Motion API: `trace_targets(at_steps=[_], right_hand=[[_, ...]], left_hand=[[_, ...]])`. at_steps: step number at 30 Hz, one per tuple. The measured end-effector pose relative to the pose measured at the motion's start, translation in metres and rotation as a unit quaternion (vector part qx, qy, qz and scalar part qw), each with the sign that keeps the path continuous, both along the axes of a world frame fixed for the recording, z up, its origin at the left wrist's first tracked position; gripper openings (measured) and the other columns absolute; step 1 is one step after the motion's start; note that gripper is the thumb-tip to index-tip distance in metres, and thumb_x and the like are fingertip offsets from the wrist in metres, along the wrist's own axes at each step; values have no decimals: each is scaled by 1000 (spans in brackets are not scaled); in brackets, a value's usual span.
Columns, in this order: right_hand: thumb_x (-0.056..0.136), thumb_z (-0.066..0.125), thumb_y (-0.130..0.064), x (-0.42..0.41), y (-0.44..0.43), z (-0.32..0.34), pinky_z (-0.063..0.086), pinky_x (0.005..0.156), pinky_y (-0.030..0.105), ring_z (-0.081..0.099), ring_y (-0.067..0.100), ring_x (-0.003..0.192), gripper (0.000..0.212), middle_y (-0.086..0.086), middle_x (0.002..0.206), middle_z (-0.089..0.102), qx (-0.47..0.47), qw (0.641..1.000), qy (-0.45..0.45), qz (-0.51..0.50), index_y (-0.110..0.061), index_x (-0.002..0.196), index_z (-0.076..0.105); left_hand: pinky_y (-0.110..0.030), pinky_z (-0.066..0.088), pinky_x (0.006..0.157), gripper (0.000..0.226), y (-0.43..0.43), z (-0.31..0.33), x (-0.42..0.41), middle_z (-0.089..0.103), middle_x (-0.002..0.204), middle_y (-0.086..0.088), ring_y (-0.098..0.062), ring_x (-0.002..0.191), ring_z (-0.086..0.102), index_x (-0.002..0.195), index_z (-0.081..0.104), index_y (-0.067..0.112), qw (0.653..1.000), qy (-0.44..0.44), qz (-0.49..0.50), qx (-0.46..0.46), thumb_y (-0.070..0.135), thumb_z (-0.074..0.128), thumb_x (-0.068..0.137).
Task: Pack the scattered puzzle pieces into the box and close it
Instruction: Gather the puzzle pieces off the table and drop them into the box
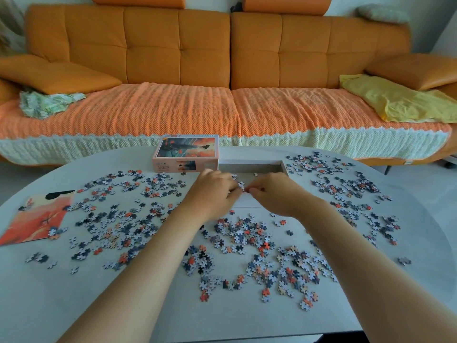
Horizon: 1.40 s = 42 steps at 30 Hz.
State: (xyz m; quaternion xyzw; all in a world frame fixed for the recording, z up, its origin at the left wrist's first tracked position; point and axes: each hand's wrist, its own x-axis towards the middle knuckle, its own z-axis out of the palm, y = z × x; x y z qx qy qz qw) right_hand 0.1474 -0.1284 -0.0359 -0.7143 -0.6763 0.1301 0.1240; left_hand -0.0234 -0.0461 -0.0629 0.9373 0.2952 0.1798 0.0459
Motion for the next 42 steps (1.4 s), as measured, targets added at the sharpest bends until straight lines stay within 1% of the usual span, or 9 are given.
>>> trace_targets(at_steps=[9,13,15,19,26,30,33,38,42], right_hand=[[95,34,-40,0,-5,1,51,64,37,56,19,69,36,-3,67,57,2,1000,-21,19,-28,73,60],[94,32,-42,-6,-3,1,47,62,30,60,17,74,39,-4,82,65,-64,997,-29,31,-39,117,63],[94,31,-44,-1,-2,-2,52,75,34,61,20,90,40,-1,100,69,-62,996,-58,12,-31,109,66],[91,45,-26,9,-7,7,54,76,33,63,10,79,34,-7,111,68,14,1000,25,-11,-29,117,68],[89,41,-3,23,-39,18,58,72,33,68,12,73,41,-7,98,72,62,997,33,-33,-26,97,74],[90,43,-11,26,-60,-3,56,88,34,66,10,97,43,-7,126,62,-40,998,-30,-38,-36,116,66],[88,45,-6,22,-74,-12,37,112,35,45,12,130,52,-11,144,47,-86,994,-61,-15,-30,133,56],[89,41,-1,13,-95,-11,36,109,27,48,11,127,52,-12,138,54,-40,999,-1,9,-29,127,63],[98,45,-29,12,-119,-18,23,114,27,31,13,141,45,-8,153,36,22,1000,-16,3,-30,144,45]], left_hand=[[-37,9,118,43,1,-4,-5,53,135,11,-13,129,39,129,60,26,998,59,1,17,48,47,95],[-40,2,119,49,4,-3,-7,54,134,8,-10,135,31,128,59,27,994,113,8,5,56,49,90],[-41,0,120,53,2,1,-6,48,142,7,-12,139,27,137,52,27,993,121,4,2,54,48,92],[-37,14,116,48,-6,3,-6,44,146,6,-16,138,31,139,51,24,998,59,-5,24,42,51,95],[-36,48,89,14,-45,-2,-5,63,99,7,-13,96,56,99,67,18,992,-89,-78,33,23,59,89],[-38,41,102,42,-64,-10,-3,58,120,10,-11,115,49,119,63,26,996,1,-92,-5,52,48,90],[-40,17,119,83,-79,-16,-5,19,158,8,-13,144,14,150,26,33,982,141,-62,-109,78,39,82],[-41,10,119,99,-93,-16,-10,5,161,9,-12,146,2,153,10,35,975,174,-75,-120,88,37,74],[-35,-4,117,119,-106,-16,-16,-10,160,15,-9,146,-10,155,-4,32,970,193,-97,-115,92,44,65]])
